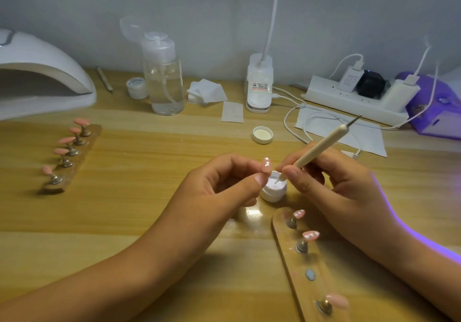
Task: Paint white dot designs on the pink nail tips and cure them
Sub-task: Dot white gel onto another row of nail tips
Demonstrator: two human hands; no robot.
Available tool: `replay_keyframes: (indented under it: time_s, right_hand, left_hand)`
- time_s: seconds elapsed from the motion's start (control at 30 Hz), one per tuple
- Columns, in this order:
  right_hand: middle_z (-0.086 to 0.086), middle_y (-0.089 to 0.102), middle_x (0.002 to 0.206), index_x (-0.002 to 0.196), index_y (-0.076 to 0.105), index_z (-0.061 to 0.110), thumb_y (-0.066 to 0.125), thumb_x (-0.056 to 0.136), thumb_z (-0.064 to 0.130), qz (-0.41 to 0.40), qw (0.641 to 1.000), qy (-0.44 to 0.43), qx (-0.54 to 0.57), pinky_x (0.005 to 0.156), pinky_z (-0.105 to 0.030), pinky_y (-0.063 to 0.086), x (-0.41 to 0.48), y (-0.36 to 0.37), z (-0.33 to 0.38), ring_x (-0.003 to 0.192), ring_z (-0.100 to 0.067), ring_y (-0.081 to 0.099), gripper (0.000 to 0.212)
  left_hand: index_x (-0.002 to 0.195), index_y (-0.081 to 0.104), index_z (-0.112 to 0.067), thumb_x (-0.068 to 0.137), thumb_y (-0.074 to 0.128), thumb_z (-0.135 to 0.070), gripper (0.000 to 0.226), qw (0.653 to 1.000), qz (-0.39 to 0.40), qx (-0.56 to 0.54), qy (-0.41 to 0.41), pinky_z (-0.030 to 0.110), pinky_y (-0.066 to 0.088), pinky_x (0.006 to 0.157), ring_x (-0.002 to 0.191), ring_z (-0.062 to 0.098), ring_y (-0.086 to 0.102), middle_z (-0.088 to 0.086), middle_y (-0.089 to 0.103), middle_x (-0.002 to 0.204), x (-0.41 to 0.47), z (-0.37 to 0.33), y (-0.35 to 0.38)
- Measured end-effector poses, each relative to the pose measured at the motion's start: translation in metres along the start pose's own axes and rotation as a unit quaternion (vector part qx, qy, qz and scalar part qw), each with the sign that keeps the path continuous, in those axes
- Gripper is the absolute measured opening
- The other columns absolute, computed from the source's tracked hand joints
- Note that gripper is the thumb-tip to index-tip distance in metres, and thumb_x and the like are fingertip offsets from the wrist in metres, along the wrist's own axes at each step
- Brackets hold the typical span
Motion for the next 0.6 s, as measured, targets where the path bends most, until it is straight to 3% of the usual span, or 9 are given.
replay_keyframes:
  time_s: [0.2,0.27,0.37,0.43,0.6]
  right_hand:
    - [0.007,0.064,0.087,0.095,0.068,0.021,0.062,0.088,0.034,0.006,1.0,0.015,0.014,0.064,-0.023,0.045,0.0,0.0,-0.002,0.072,-0.017,0.052,0.016]
    - [0.003,0.067,0.087,0.096,0.069,0.023,0.067,0.086,0.031,-0.03,0.996,0.039,0.074,0.068,-0.027,0.05,-0.001,-0.005,-0.003,0.076,-0.019,0.058,0.012]
    - [0.005,0.068,0.082,0.088,0.069,0.023,0.066,0.083,0.031,-0.088,0.978,0.068,0.177,0.072,-0.017,0.05,-0.001,-0.013,-0.006,0.077,-0.007,0.062,0.01]
    - [0.008,0.065,0.076,0.081,0.066,0.028,0.075,0.079,0.031,-0.108,0.961,0.093,0.235,0.075,-0.019,0.05,-0.001,-0.016,-0.012,0.077,-0.005,0.061,0.01]
    - [0.005,0.054,0.065,0.07,0.056,0.022,0.065,0.076,0.018,-0.053,0.91,0.114,0.395,0.078,-0.031,0.054,-0.001,-0.009,-0.013,0.064,-0.006,0.056,0.012]
  left_hand:
    - [0.085,0.074,-0.032,0.079,0.066,-0.025,0.012,1.0,0.001,-0.003,0.0,0.011,0.049,0.066,0.073,-0.004,0.063,-0.014,0.07,0.078,0.0,0.001,0.0]
    - [0.084,0.075,-0.031,0.078,0.066,-0.024,0.013,1.0,0.0,-0.007,0.0,0.011,0.049,0.067,0.073,-0.003,0.063,-0.013,0.07,0.078,0.001,0.001,0.001]
    - [0.084,0.075,-0.03,0.077,0.067,-0.023,0.013,1.0,0.003,-0.012,0.0,0.011,0.049,0.067,0.073,-0.002,0.063,-0.011,0.07,0.078,0.001,0.001,0.001]
    - [0.083,0.075,-0.03,0.077,0.067,-0.023,0.012,1.0,0.007,-0.013,0.0,0.011,0.049,0.066,0.072,-0.002,0.063,-0.011,0.07,0.078,0.001,0.0,0.002]
    - [0.081,0.073,-0.022,0.076,0.07,-0.024,0.006,0.999,0.047,0.024,-0.004,0.01,0.045,0.063,0.067,-0.003,0.06,-0.012,0.071,0.076,-0.002,0.001,0.008]
Point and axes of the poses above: each hand's wrist, its own x-axis towards the middle knuckle, its own y-axis out of the palm, z = x × y, the point moved 5 cm from there along x, towards the middle knuckle
